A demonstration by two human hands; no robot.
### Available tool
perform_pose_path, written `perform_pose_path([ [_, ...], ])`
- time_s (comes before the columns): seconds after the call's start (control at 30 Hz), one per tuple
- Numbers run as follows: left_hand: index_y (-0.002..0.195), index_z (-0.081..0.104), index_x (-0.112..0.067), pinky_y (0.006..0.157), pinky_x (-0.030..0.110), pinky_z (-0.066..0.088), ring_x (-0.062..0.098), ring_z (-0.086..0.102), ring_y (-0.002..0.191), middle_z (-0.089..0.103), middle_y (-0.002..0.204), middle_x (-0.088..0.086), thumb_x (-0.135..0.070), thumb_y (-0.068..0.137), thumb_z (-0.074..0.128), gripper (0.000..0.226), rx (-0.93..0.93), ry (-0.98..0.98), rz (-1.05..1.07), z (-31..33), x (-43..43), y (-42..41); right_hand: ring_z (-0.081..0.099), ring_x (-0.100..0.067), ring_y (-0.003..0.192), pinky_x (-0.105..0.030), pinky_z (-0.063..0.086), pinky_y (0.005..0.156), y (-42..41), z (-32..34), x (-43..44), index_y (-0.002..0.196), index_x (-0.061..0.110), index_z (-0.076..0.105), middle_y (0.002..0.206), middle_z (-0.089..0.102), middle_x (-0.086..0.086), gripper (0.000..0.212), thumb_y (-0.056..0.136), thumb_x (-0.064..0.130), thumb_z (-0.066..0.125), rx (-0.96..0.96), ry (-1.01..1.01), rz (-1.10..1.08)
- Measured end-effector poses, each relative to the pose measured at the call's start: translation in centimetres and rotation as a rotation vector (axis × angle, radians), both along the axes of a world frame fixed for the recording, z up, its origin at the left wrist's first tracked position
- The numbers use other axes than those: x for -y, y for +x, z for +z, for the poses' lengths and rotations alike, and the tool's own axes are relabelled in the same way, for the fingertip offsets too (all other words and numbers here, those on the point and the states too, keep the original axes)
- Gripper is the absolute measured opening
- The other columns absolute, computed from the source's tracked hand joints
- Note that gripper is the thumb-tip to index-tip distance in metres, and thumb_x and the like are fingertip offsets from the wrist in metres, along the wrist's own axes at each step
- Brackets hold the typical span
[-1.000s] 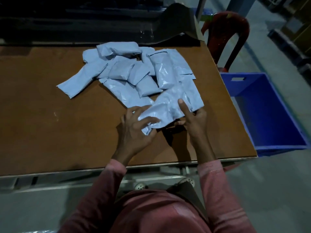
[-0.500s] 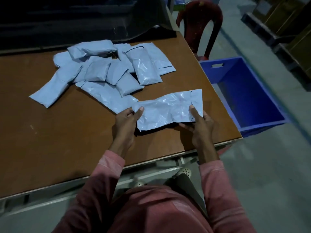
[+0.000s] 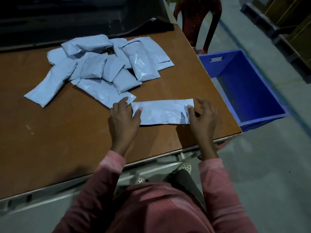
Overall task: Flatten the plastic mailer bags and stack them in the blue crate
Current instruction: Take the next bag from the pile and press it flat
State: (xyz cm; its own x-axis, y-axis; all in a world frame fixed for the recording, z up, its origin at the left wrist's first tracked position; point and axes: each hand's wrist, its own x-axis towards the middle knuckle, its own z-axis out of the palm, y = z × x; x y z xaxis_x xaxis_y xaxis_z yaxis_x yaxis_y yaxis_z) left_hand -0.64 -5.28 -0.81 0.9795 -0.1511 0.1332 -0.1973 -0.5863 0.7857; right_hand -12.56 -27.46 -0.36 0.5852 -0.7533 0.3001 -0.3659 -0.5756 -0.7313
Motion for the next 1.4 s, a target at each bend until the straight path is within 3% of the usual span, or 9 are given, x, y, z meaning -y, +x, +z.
perform_pose_path([
  [0.1,0.142,0.050,-0.013,0.096,0.052,0.049,0.036,0.050,0.119,0.056,0.127,0.018,-0.037,0.091,0.071,0.060,0.126,0.180,-0.053,-0.7,-0.1,-2.2,0.055,-0.022,0.109,-0.033,0.043,0.086,0.4,0.4,-0.5,0.114,0.023,0.074,0.112,0.069,-0.001,0.026,0.090,0.031,0.075,-0.091,-0.105,0.217],
  [0.23,0.158,0.026,-0.026,0.101,0.052,0.049,0.038,0.052,0.124,0.052,0.143,0.018,-0.039,0.096,0.064,0.073,-0.065,0.190,-0.078,-1.7,-0.9,-3.0,0.052,-0.022,0.111,-0.041,0.044,0.087,-0.1,-0.4,-0.4,0.116,0.033,0.074,0.115,0.066,0.003,0.048,0.073,0.045,0.087,-0.355,-0.187,0.344],
  [0.3,0.154,0.032,-0.023,0.097,0.052,0.052,0.037,0.060,0.116,0.059,0.136,0.016,-0.029,0.098,0.065,0.066,-0.143,0.132,-0.059,-1.7,-0.8,-2.7,0.052,-0.021,0.112,-0.043,0.043,0.088,-0.4,-0.9,-0.3,0.118,0.035,0.073,0.116,0.066,0.004,0.052,0.070,0.045,0.089,-0.410,-0.172,0.349],
  [0.47,0.131,0.048,-0.023,0.085,0.047,0.055,0.027,0.065,0.096,0.068,0.097,0.007,-0.021,0.095,0.070,0.042,-0.201,0.064,0.043,-1.8,-1.0,-1.5,0.058,-0.022,0.103,-0.042,0.039,0.086,-0.4,-1.5,-0.3,0.106,0.032,0.078,0.105,0.071,0.007,0.027,0.079,0.034,0.084,-0.321,-0.210,0.333],
  [0.63,0.122,0.053,-0.022,0.078,0.044,0.054,0.024,0.065,0.088,0.064,0.085,-0.003,-0.022,0.092,0.075,0.037,-0.170,0.063,0.060,-2.1,-1.9,-1.1,0.058,-0.020,0.101,-0.036,0.032,0.083,-0.7,-1.9,-0.1,0.091,0.031,0.080,0.095,0.072,0.010,0.007,0.085,0.028,0.081,-0.295,-0.197,0.336],
  [0.77,0.114,0.057,-0.023,0.081,0.049,0.057,0.023,0.066,0.084,0.063,0.080,-0.008,-0.024,0.091,0.078,0.031,-0.190,0.039,0.083,-2.1,-2.4,-0.5,0.061,-0.021,0.095,-0.043,0.042,0.083,-0.9,-1.8,0.3,0.084,0.029,0.079,0.090,0.074,0.010,0.007,0.082,0.023,0.083,-0.232,-0.200,0.316],
  [0.9,0.123,0.058,-0.019,0.091,0.051,0.053,0.030,0.063,0.104,0.067,0.109,0.004,-0.043,0.095,0.066,0.038,-0.045,0.125,0.029,-1.7,-2.5,-0.9,0.057,-0.018,0.105,-0.042,0.038,0.088,-0.8,-1.1,-0.1,0.091,0.031,0.078,0.103,0.072,0.011,0.008,0.087,0.038,0.078,-0.248,-0.197,0.359],
  [1.07,0.154,0.044,-0.014,0.122,0.052,0.029,0.034,0.028,0.153,0.039,0.162,0.013,-0.043,0.110,0.039,0.052,0.348,0.421,-0.214,-0.4,0.2,-2.3,0.057,-0.017,0.124,-0.031,0.036,0.102,1.8,0.0,-2.6,0.126,0.023,0.072,0.136,0.065,0.002,0.031,0.102,0.037,0.060,-0.162,-0.266,0.365],
  [1.4,0.167,0.011,-0.027,0.127,0.058,0.005,0.033,-0.003,0.161,0.001,0.175,0.004,-0.052,0.110,0.009,0.062,0.295,0.670,-0.493,-3.6,1.6,2.3,0.015,-0.028,0.157,-0.052,0.010,0.125,5.6,-2.2,-6.1,0.157,0.017,0.037,0.168,0.025,-0.006,0.051,0.109,0.035,0.036,-0.397,-0.233,0.414],
])
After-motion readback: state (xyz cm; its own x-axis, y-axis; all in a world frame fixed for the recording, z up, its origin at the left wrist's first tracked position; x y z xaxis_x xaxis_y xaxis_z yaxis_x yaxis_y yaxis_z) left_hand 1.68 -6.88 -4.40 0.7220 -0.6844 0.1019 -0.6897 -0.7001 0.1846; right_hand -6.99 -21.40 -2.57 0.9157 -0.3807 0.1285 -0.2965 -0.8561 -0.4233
